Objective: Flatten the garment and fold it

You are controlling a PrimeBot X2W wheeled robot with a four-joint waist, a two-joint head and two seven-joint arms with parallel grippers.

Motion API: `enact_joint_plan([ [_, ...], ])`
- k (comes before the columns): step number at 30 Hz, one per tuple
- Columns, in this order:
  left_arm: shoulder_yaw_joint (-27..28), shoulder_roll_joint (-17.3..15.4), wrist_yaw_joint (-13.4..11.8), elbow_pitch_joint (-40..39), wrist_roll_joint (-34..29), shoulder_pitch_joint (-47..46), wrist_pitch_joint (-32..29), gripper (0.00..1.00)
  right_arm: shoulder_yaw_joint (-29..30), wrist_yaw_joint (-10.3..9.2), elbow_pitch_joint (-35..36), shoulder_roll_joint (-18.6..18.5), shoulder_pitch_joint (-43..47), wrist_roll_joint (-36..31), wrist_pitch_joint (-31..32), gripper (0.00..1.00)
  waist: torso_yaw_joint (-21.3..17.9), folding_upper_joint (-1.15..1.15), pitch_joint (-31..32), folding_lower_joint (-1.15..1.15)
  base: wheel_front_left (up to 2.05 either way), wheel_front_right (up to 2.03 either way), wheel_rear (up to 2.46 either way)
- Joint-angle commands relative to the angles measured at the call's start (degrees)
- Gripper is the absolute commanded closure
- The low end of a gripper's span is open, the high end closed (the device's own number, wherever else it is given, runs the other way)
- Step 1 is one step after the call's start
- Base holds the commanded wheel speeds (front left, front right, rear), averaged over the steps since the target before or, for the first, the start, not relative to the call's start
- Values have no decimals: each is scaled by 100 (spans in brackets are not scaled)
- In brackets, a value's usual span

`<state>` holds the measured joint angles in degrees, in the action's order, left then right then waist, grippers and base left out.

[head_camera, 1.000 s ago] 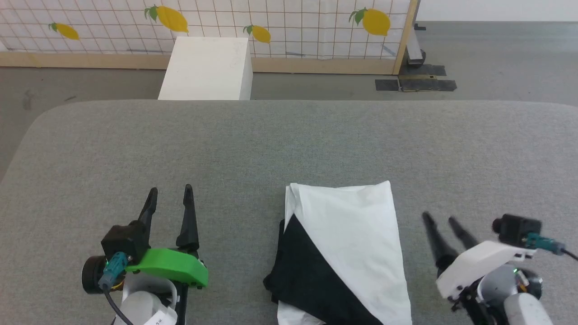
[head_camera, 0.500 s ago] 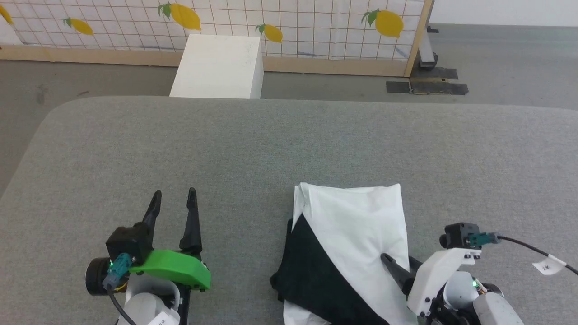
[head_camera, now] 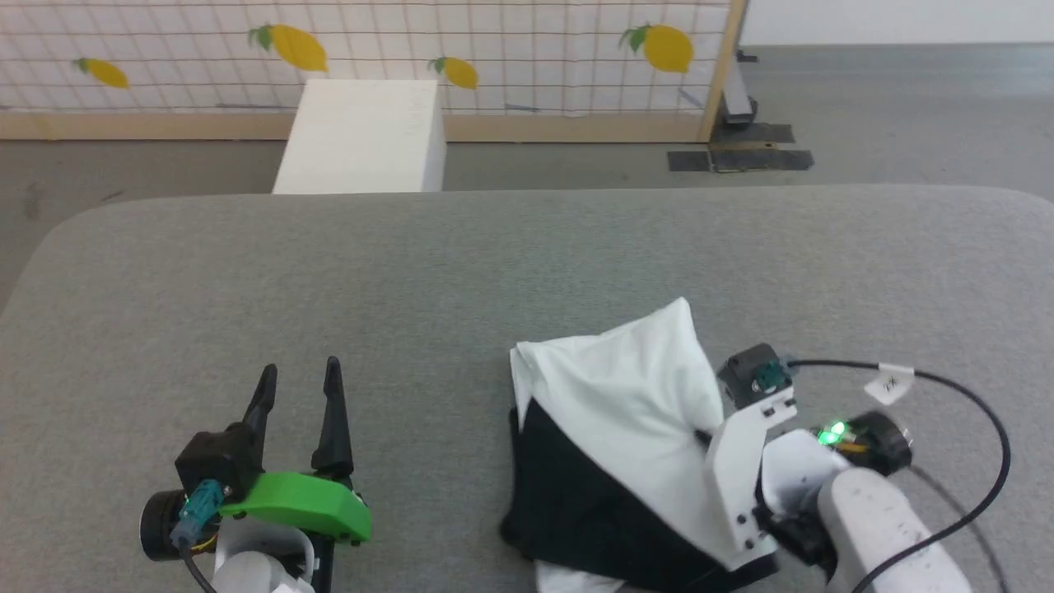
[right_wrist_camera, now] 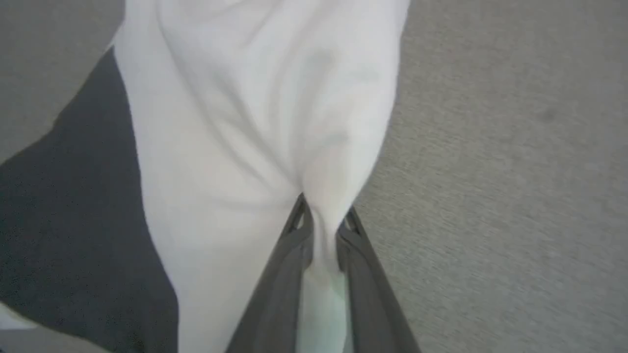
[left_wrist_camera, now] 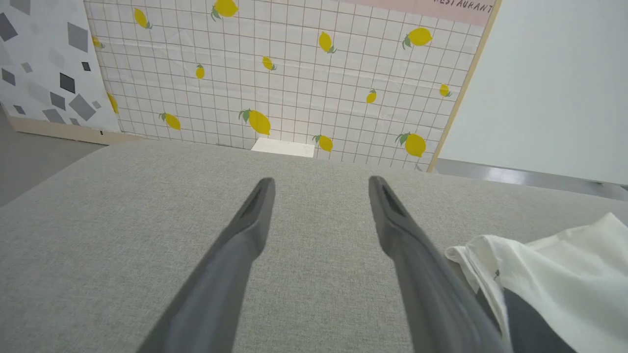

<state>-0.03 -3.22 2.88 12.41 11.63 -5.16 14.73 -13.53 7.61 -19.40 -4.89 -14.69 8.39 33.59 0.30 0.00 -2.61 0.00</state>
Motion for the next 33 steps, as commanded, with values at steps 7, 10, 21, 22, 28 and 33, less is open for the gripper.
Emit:
enact_joint_plan([
  [7, 105, 22, -75, -278, -38, -45, 27, 0, -787, -12, 352, -1428, -764, -303, 515, 100, -1102, 0, -391, 0, 0, 0, 0],
  [10, 60, 14, -87, -386, -125, -217, 27, 0, -878, -12, 255, -1881, -1099, -274, 489, 100, -1474, 0, -679, 0, 0, 0, 0],
  [21, -79, -257, -85, -709, -396, -989, -88, 0, 256, -12, -788, -2312, -2120, -806, -249, 100, -2178, 0, -1772, 0, 0, 0, 0],
  [22, -91, -281, -84, -743, -412, -1043, -117, 0, 384, -12, -892, -2298, -2175, -897, -323, 100, -2183, 0, -1849, 0, 0, 0, 0],
  [28, -165, -436, -87, -977, -530, -1295, -327, 0, 1179, -12, -1603, -2203, -2613, -1473, -955, 100, -2095, 0, -2265, 0, 0, 0, 0],
  [33, -210, -516, -100, -1126, -575, -1358, -469, 0, 1750, -12, -2015, -2098, -2940, -1938, -1444, 100, -1902, 0, -2489, 0, 0, 0, 0],
])
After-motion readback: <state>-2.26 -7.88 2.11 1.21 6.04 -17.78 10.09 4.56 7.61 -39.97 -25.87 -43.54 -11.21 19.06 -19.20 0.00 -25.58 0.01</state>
